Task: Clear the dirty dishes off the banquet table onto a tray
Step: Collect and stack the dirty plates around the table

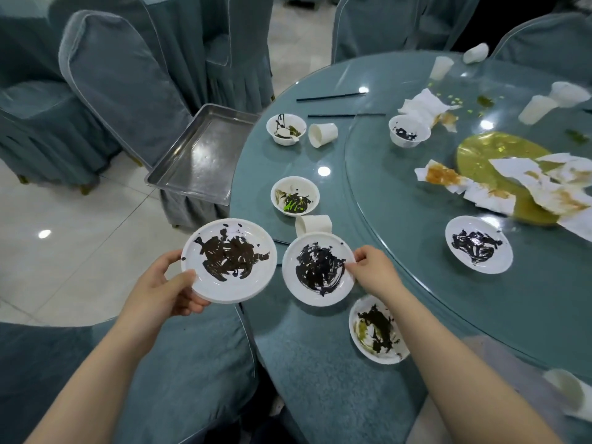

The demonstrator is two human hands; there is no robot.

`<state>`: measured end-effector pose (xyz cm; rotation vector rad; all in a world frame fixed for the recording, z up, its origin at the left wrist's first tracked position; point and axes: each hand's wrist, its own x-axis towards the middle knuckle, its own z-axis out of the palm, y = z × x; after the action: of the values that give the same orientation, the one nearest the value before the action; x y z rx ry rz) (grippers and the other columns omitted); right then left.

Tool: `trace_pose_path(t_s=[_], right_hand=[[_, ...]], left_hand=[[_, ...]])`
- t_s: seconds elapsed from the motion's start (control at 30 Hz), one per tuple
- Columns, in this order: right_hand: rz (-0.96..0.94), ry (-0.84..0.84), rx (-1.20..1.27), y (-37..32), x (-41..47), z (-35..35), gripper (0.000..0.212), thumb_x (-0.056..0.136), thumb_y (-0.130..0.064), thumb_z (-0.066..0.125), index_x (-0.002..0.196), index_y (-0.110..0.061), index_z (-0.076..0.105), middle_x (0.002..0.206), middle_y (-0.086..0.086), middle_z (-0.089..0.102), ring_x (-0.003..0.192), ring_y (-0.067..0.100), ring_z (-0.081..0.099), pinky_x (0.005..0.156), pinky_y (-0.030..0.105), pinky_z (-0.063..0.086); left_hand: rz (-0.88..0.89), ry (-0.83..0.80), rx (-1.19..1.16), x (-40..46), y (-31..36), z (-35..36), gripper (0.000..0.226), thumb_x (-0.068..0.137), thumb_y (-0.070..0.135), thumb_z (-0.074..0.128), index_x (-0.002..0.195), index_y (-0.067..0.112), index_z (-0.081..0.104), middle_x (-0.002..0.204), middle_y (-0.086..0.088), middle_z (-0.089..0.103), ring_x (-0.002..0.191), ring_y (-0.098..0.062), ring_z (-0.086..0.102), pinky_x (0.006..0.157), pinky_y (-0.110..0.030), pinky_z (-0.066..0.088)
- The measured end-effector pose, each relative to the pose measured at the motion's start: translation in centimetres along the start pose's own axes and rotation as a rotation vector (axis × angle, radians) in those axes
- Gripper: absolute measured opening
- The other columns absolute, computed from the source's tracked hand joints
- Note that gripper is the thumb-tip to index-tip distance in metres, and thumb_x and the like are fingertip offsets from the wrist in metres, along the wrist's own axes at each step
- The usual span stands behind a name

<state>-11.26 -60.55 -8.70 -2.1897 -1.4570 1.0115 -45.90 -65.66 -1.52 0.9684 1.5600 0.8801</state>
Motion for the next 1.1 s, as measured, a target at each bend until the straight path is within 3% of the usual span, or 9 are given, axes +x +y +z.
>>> trace_pose_path(t_s=[0.23, 0.3, 0.4, 0.53, 0.7, 0.8, 0.9, 0.97, 1.1], right_hand=[[0.193, 0.407, 0.386, 5.5, 0.0, -9.1, 0.011, 0.083, -0.015, 0.061, 0.093, -0.013, 0.064, 0.079, 0.004, 0.069, 0.066, 0.020, 0.066, 0.072, 0.034, 0.052], [0.256, 0.506, 0.399, 8.0, 0.2, -11.8, 0.003, 0.084, -0.015, 0.060, 0.084, -0.015, 0.063, 0.066, 0.001, 0.065, 0.063, 0.020, 0.062, 0.062, 0.029, 0.047], [0.351, 0.602, 0.417, 11.3, 0.6, -15.0, 0.018, 0.083, -0.010, 0.060, 0.067, -0.018, 0.057, 0.055, 0.000, 0.060, 0.053, 0.015, 0.056, 0.051, 0.024, 0.039], [0.464, 0.633, 0.430, 15.2, 1.4, -17.1, 0.007, 0.080, -0.005, 0.059, 0.081, -0.005, 0.066, 0.072, 0.015, 0.067, 0.070, 0.029, 0.063, 0.070, 0.038, 0.053], [0.525, 0.655, 0.336, 18.5, 2.9, -17.7, 0.017, 0.080, -0.011, 0.055, 0.086, -0.005, 0.069, 0.070, 0.014, 0.068, 0.078, 0.031, 0.064, 0.075, 0.036, 0.051], [0.523, 0.688, 0.183, 19.5, 3.5, -17.9, 0.022, 0.089, -0.018, 0.051, 0.104, -0.004, 0.059, 0.100, 0.022, 0.066, 0.098, 0.039, 0.059, 0.075, 0.037, 0.044], [0.561, 0.630, 0.161, 20.0, 3.9, -17.3, 0.029, 0.091, -0.027, 0.051, 0.112, -0.007, 0.049, 0.109, 0.022, 0.061, 0.100, 0.041, 0.057, 0.076, 0.038, 0.040], [0.570, 0.569, 0.189, 19.9, 4.3, -17.1, 0.029, 0.089, -0.024, 0.052, 0.110, -0.004, 0.056, 0.107, 0.021, 0.063, 0.097, 0.039, 0.059, 0.074, 0.036, 0.041], [0.516, 0.531, 0.370, 18.1, 4.7, -16.6, 0.017, 0.082, -0.015, 0.056, 0.087, -0.001, 0.066, 0.074, 0.013, 0.064, 0.068, 0.031, 0.058, 0.055, 0.029, 0.045]], left_hand=[[0.055, -0.124, 0.001, 2.3, 2.6, 5.5, 0.029, 0.093, 0.009, 0.051, 0.111, 0.031, 0.054, 0.060, -0.020, 0.066, 0.045, -0.023, 0.059, 0.048, -0.028, 0.047], [0.070, -0.167, 0.012, 2.9, 3.4, 7.4, 0.029, 0.093, 0.009, 0.051, 0.110, 0.032, 0.054, 0.059, -0.020, 0.066, 0.044, -0.022, 0.059, 0.051, -0.029, 0.047], [0.076, -0.222, 0.022, 3.9, 4.3, 10.4, 0.028, 0.093, 0.009, 0.051, 0.108, 0.033, 0.054, 0.059, -0.019, 0.066, 0.043, -0.021, 0.059, 0.043, -0.023, 0.047], [0.059, -0.260, 0.029, 5.1, 5.4, 14.1, 0.030, 0.093, 0.009, 0.053, 0.108, 0.034, 0.055, 0.060, -0.021, 0.067, 0.043, -0.021, 0.060, 0.044, -0.023, 0.050], [0.051, -0.290, 0.065, 6.1, 6.4, 17.6, 0.030, 0.092, 0.007, 0.053, 0.104, 0.034, 0.055, 0.060, -0.022, 0.066, 0.043, -0.023, 0.061, 0.042, -0.024, 0.049], [0.043, -0.307, 0.100, 6.3, 6.6, 19.1, 0.028, 0.093, 0.006, 0.051, 0.107, 0.031, 0.053, 0.060, -0.022, 0.066, 0.043, -0.022, 0.060, 0.042, -0.023, 0.049], [0.034, -0.308, 0.124, 6.3, 6.8, 19.9, 0.027, 0.094, 0.007, 0.051, 0.106, 0.031, 0.051, 0.058, -0.020, 0.065, 0.043, -0.022, 0.059, 0.042, -0.021, 0.048], [0.033, -0.306, 0.133, 6.2, 7.0, 19.9, 0.027, 0.093, 0.006, 0.051, 0.106, 0.031, 0.051, 0.058, -0.020, 0.065, 0.043, -0.022, 0.059, 0.042, -0.020, 0.047], [0.040, -0.287, 0.132, 5.9, 7.1, 19.4, 0.029, 0.093, 0.006, 0.051, 0.107, 0.031, 0.051, 0.058, -0.020, 0.065, 0.042, -0.021, 0.059, 0.040, -0.020, 0.046]])
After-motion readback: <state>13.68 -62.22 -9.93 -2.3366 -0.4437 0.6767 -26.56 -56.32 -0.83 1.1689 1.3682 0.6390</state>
